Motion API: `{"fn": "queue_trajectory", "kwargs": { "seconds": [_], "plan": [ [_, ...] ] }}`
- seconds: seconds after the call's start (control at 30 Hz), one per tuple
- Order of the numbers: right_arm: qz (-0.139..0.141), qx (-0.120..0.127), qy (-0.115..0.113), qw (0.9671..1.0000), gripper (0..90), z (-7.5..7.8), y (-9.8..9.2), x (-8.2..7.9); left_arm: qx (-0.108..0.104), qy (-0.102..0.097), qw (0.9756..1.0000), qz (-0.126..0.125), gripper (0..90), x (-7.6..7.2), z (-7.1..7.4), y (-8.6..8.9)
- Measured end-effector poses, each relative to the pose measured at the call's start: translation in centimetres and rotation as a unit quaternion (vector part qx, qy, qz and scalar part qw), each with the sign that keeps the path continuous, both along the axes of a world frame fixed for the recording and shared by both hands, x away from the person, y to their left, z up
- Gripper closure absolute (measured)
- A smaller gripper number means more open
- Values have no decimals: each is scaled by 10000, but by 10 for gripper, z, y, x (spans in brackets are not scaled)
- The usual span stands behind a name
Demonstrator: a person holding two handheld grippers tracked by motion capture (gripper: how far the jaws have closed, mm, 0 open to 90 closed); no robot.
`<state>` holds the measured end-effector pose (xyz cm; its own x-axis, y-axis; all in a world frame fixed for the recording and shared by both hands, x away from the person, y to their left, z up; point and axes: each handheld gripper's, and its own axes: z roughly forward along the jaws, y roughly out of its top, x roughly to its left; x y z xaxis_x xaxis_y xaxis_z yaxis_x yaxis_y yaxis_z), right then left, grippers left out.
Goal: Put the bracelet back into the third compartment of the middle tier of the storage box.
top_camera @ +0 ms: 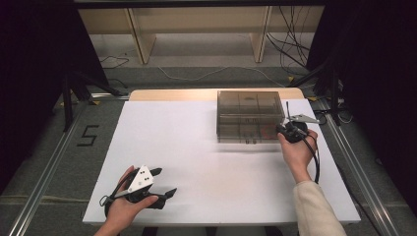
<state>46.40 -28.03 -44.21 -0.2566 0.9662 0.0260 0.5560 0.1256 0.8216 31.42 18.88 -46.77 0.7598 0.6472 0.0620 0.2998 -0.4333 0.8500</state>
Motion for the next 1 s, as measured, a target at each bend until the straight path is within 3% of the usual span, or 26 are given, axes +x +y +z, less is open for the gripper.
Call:
{"fn": "queue_trajectory", "kwargs": {
  "seconds": [0.47, 1.0],
  "plan": [
    [85, -260, 33, 9996, 900, -5, 3, 3, -3, 0, 10000, -4, 162, 0, 0, 0],
    [199, -326, 94, 9992, 897, -8, 2, 4, -5, 2, 10000, -10, 162, 0, 0, 0]
  ]
}}
